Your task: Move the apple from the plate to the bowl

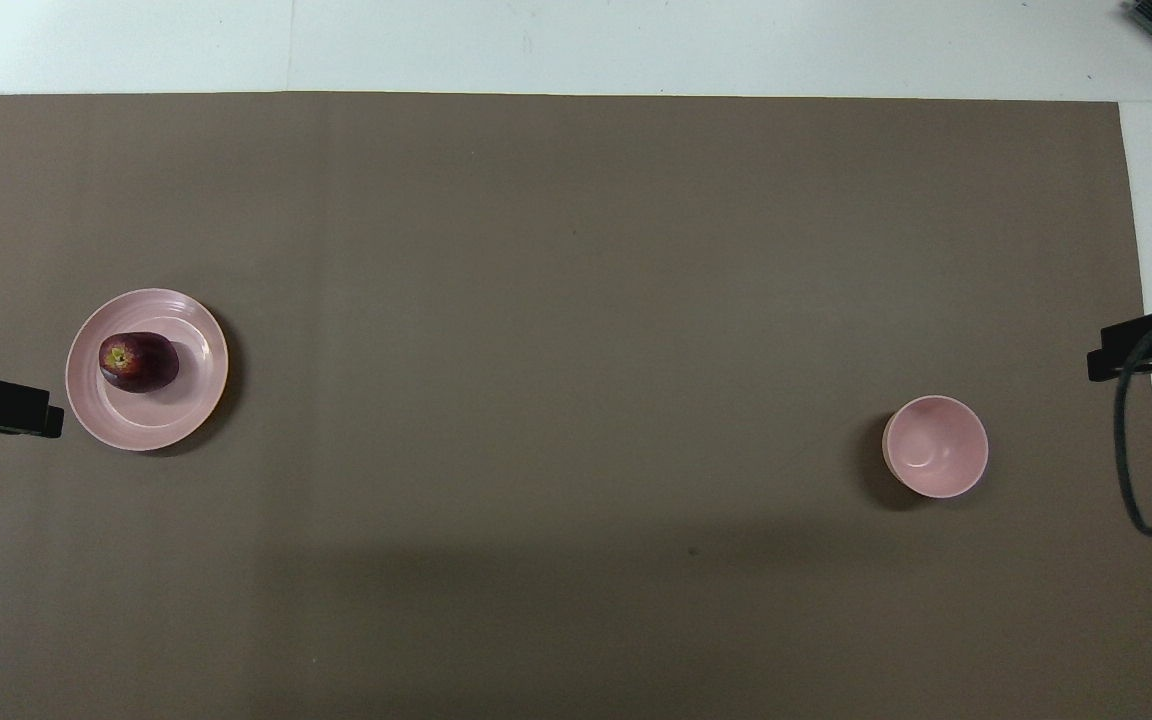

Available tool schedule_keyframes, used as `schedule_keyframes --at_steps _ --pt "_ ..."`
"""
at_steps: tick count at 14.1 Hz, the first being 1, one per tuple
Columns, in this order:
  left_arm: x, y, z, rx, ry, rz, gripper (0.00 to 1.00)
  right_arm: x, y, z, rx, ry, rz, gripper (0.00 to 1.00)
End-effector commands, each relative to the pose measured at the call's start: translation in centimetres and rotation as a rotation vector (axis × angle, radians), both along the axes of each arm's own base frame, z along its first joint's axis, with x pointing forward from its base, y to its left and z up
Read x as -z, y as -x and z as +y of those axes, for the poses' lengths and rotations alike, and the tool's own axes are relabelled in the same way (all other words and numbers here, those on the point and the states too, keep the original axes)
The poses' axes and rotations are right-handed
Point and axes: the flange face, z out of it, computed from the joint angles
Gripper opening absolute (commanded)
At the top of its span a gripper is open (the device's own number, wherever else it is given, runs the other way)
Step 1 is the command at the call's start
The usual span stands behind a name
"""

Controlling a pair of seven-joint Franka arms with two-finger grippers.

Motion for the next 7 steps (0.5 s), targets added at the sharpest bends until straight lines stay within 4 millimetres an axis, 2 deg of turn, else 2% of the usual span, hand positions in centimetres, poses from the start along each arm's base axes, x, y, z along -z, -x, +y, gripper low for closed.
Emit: schedule_keyframes --at_steps 1,7 --pt "0.2 1.01 0.28 0.003 -0.019 0.008 1.0 -0.01 0.92 0.17 0.008 -0.012 0.004 1.0" --pt "0.63 0.94 0.29 -0.003 -0.019 0.011 1.0 0.29 1.09 0.19 0.009 -0.012 0.01 1.0"
